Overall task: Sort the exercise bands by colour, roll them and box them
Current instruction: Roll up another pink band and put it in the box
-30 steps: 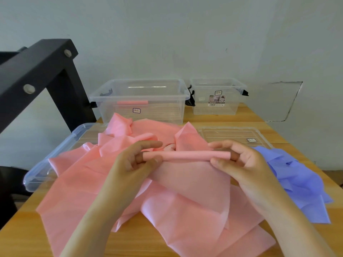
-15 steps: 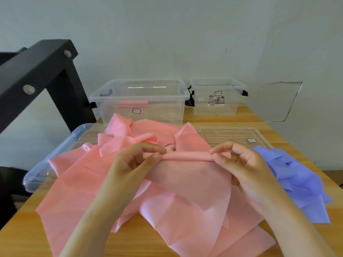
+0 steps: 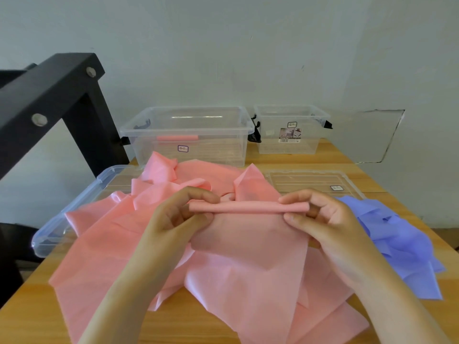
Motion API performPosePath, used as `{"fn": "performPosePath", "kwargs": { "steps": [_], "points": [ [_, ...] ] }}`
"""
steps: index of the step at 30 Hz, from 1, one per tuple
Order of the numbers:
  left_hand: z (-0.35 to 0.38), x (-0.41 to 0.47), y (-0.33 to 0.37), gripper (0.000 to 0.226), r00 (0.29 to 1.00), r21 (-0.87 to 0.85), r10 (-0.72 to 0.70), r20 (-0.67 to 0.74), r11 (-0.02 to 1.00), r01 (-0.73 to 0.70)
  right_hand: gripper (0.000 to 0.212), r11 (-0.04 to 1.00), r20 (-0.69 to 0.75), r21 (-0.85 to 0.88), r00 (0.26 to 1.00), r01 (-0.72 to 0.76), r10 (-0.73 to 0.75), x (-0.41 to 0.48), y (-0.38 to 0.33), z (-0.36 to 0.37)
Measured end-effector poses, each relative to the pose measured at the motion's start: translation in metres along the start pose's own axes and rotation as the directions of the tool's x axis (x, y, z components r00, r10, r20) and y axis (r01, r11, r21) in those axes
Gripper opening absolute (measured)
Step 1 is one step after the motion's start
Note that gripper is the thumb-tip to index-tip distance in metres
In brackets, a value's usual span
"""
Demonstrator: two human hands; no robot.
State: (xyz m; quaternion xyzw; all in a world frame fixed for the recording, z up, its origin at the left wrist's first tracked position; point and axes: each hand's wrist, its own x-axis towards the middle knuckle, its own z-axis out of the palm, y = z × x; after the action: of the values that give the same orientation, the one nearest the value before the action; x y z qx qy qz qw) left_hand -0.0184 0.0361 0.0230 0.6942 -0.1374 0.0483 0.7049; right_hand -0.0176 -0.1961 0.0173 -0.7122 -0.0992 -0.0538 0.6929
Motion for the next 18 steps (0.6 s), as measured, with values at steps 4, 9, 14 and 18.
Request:
{"fn": "performPosePath", "kwargs": {
  "steps": [4, 9, 14, 18],
  "points": [
    [0.0042, 0.0003, -0.0027, 0.012, 0.999, 0.028, 0.038, -0.035, 0.999, -0.037, 0.013, 1.000, -0.015, 0.014, 1.000, 0.003, -0.003, 0.0000, -0.0013, 0.0014],
    [0.0040, 0.0026, -0.0046, 0.020, 0.998, 0.073, 0.006, -0.069, 0.997, -0.001, 0.032, 1.000, -0.039, -0.001, 0.999, -0.007, 0.007, 0.0005, 0.0015, 0.0004],
    [0.0053, -0.0002, -0.0003, 0.010, 0.999, 0.093, -0.012, -0.053, 0.996, 0.017, 0.014, 1.000, -0.033, -0.017, 0.999, -0.004, 0.003, 0.0010, 0.0031, 0.0009],
    [0.0022, -0.0011, 0.0016, 0.008, 0.998, 0.053, -0.049, -0.036, 0.997, 0.051, 0.018, 1.000, -0.020, 0.006, 1.000, -0.022, 0.022, 0.0009, 0.0026, 0.0003]
  ]
}}
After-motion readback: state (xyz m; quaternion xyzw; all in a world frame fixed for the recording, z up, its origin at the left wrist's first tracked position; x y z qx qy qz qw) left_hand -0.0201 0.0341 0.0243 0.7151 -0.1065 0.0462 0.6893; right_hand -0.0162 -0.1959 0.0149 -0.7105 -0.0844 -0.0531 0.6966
